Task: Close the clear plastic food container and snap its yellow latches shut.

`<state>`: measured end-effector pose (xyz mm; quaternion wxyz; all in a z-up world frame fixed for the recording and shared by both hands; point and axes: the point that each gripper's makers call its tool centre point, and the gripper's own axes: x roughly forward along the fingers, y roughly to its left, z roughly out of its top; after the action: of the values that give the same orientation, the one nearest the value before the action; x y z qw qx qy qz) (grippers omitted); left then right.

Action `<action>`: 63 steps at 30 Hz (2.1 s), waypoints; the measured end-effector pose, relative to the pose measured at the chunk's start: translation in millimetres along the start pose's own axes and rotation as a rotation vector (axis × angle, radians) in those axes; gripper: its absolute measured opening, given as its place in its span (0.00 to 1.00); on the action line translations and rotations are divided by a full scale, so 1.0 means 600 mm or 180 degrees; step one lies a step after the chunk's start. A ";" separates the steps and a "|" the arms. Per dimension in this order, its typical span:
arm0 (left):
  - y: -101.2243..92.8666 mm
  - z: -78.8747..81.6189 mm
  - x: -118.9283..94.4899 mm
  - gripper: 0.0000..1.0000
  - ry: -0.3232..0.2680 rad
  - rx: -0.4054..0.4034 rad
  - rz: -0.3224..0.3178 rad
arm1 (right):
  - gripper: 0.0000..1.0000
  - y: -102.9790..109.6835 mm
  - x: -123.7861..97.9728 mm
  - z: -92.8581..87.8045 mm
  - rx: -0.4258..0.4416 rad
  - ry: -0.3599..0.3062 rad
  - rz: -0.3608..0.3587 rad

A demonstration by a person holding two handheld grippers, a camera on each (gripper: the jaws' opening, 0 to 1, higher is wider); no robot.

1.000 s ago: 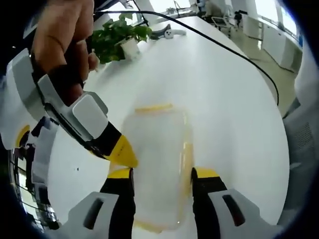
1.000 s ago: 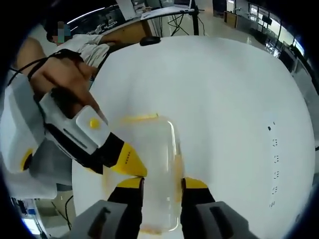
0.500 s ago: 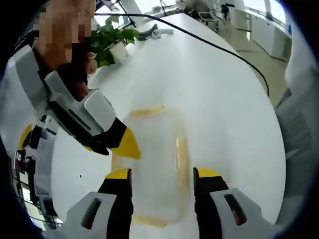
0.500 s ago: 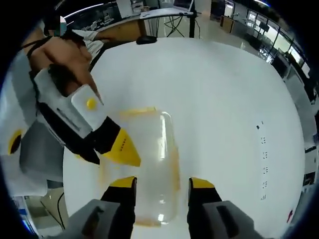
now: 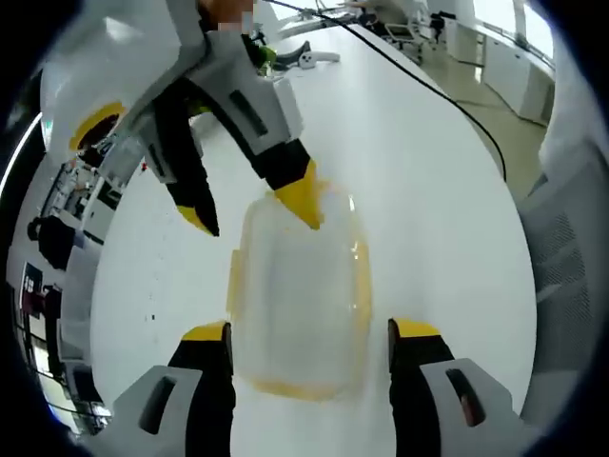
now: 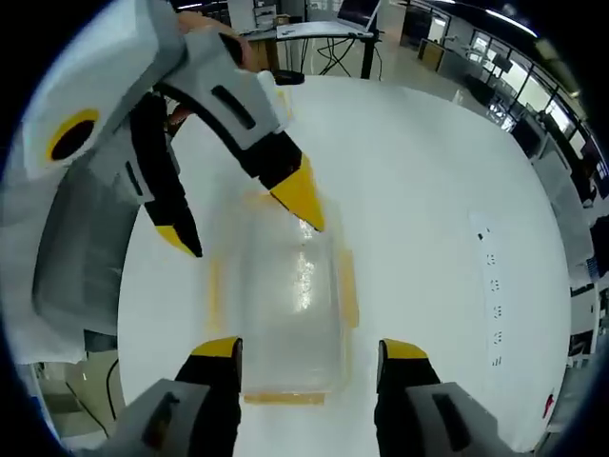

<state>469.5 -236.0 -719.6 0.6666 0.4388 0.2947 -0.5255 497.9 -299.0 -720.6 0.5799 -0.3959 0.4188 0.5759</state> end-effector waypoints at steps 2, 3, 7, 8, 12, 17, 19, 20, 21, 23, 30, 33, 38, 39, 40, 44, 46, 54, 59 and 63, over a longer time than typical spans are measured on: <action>0.007 -0.011 0.001 0.69 0.0041 -0.0066 -0.0002 | 0.60 0.006 -0.002 -0.005 0.0018 -0.0027 -0.0003; 0.008 -0.014 0.002 0.71 0.0050 -0.0112 -0.0021 | 0.61 0.011 -0.003 -0.009 0.0009 -0.0030 -0.0001; 0.015 -0.027 0.010 0.78 0.0105 -0.0173 -0.0045 | 0.66 0.021 -0.002 -0.023 -0.0078 0.0025 -0.0046; 0.015 -0.028 0.012 0.79 0.0113 -0.0170 -0.0049 | 0.67 0.022 -0.002 -0.023 -0.0081 0.0024 -0.0049; 0.016 -0.034 0.023 0.83 0.0175 -0.0118 -0.0076 | 0.73 0.027 0.003 -0.028 -0.0142 0.0005 -0.0128; 0.013 -0.031 0.038 0.84 0.0224 -0.0029 -0.0125 | 0.76 0.033 0.013 -0.028 -0.0212 0.0013 -0.0211; 0.012 -0.031 0.043 0.84 0.0265 0.0049 -0.0133 | 0.76 0.030 0.018 -0.027 -0.0272 0.0017 -0.0278; 0.011 -0.032 0.047 0.83 0.0276 0.0057 -0.0146 | 0.76 0.031 0.020 -0.027 -0.0271 0.0014 -0.0273; 0.010 -0.031 0.049 0.83 0.0278 0.0056 -0.0156 | 0.76 0.032 0.024 -0.029 -0.0276 0.0025 -0.0274; 0.007 -0.031 0.052 0.78 0.0297 0.0058 -0.0196 | 0.76 0.032 0.029 -0.033 -0.0287 0.0058 -0.0292; 0.001 -0.041 0.061 0.77 0.0346 0.0109 -0.0257 | 0.71 0.032 0.037 -0.042 -0.0193 0.0066 -0.0269; 0.002 -0.041 0.060 0.77 0.0342 0.0132 -0.0252 | 0.71 0.033 0.036 -0.041 -0.0164 0.0072 -0.0269; 0.001 -0.044 0.058 0.77 0.0322 0.0159 -0.0261 | 0.71 0.037 0.039 -0.038 -0.0117 0.0061 -0.0247; 0.001 -0.046 0.057 0.77 0.0318 0.0164 -0.0257 | 0.71 0.038 0.040 -0.036 -0.0108 0.0060 -0.0250; 0.001 -0.048 0.057 0.77 0.0313 0.0161 -0.0253 | 0.71 0.039 0.041 -0.034 -0.0105 0.0062 -0.0255; 0.001 -0.061 0.051 0.77 0.0309 0.0177 -0.0233 | 0.71 0.041 0.046 -0.020 -0.0069 0.0047 -0.0263; 0.002 -0.069 0.048 0.77 0.0309 0.0176 -0.0230 | 0.71 0.042 0.049 -0.012 -0.0064 0.0045 -0.0264; 0.001 -0.109 0.027 0.78 0.0330 0.0178 -0.0228 | 0.71 0.048 0.065 0.031 -0.0044 0.0027 -0.0280; 0.002 -0.136 0.014 0.78 0.0361 0.0158 -0.0225 | 0.71 0.051 0.075 0.060 -0.0036 0.0023 -0.0287; 0.003 -0.158 0.003 0.78 0.0362 0.0137 -0.0218 | 0.71 0.052 0.083 0.083 -0.0031 0.0033 -0.0290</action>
<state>478.1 -152.0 -762.3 0.6208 0.4719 0.3356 -0.5285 467.3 -234.4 -750.2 0.6014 -0.4204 0.4005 0.5488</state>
